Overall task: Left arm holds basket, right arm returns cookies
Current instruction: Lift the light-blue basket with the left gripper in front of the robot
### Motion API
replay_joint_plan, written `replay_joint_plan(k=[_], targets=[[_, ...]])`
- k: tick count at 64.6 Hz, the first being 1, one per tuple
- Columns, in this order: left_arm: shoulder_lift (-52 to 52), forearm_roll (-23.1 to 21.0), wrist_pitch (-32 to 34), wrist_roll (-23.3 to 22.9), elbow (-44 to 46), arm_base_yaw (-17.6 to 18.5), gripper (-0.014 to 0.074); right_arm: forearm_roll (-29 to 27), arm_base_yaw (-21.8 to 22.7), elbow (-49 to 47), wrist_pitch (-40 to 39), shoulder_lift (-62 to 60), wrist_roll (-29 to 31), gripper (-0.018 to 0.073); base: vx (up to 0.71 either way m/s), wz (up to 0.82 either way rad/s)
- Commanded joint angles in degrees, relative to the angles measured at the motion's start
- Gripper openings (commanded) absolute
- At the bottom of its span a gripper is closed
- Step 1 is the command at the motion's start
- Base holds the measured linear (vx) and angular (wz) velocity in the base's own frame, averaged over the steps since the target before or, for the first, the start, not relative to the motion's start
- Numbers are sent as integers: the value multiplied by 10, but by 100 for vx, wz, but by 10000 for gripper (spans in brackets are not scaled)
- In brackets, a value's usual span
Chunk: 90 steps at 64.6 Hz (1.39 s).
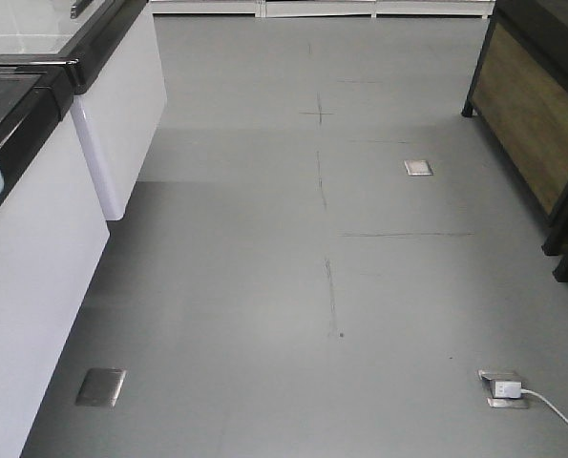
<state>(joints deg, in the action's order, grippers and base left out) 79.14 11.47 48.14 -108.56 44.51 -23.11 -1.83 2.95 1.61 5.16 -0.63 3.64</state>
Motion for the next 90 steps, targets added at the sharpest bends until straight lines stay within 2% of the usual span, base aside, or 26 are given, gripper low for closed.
replay_joint_plan(k=[1, 21, 36, 43, 50, 65, 79, 90], targets=[[-19, 17, 90, -19, 20, 34, -6, 0, 4, 11, -41, -8, 3, -10, 0, 0], [-18, 83, 95, -37, 20, 135, -6, 0, 4, 11, -41, -8, 3, -10, 0, 0], [-18, 112, 86, -36, 20, 216, -6, 0, 4, 11, -41, -8, 3, -10, 0, 0], [-18, 153, 86, -36, 20, 252, -6, 0, 4, 11, -41, -8, 3, -10, 0, 0], [-18, 172, 83, -36, 18, 290, -6, 0, 4, 11, -41, -8, 3, -10, 0, 0], [-18, 170, 73, -36, 18, 356, -6, 0, 4, 11, -41, -8, 3, -10, 0, 0], [-17, 167, 68, -36, 18, 395, -6, 0, 4, 11, -41, -8, 3, -10, 0, 0], [-12, 149, 56, -36, 18, 432, -6, 0, 4, 11, -41, -8, 3, -10, 0, 0]])
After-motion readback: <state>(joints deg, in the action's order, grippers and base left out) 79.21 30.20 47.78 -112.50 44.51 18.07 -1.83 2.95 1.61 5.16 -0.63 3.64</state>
